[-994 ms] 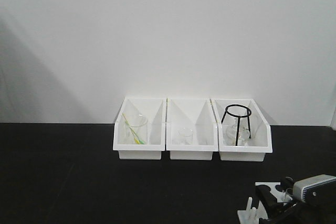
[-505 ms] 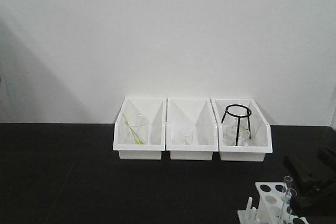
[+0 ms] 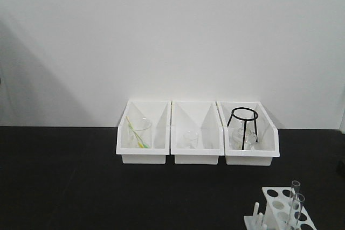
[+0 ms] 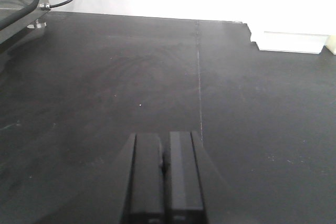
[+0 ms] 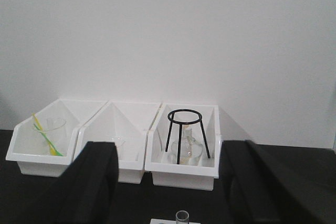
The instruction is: Flip and reinsert test tube from rack
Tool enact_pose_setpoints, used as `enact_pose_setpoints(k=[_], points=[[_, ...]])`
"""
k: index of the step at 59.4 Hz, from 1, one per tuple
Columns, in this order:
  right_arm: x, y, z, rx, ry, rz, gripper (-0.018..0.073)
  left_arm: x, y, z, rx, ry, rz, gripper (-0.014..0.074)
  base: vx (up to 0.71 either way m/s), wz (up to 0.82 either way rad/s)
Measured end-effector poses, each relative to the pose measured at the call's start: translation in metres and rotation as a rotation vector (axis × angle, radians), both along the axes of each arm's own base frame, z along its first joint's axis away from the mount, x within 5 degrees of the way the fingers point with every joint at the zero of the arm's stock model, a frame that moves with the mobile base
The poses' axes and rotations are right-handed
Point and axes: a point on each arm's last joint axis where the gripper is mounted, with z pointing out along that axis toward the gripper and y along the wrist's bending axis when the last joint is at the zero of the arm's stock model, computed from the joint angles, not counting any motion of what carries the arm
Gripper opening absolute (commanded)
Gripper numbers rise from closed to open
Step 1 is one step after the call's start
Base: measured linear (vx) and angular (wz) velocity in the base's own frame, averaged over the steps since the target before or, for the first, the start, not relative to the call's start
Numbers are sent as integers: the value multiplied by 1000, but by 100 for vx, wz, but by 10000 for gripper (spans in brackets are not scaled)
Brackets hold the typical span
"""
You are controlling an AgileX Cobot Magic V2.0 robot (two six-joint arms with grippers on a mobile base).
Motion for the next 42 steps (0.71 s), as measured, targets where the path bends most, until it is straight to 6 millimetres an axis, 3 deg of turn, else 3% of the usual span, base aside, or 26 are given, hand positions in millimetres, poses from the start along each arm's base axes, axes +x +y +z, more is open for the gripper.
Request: enact_pose_setpoints(k=[19,30,42], points=[[0,0,-1,-20,5,-3,454,0,0,0,0,0,0,-6,0,0],[-14,0,6,-55,-27,-7,296,0,0,0,0,0,0,-6,0,0],[-46,-8,12,-110,-27,-68,45,0,0,0,0,0,0,-6,0,0]])
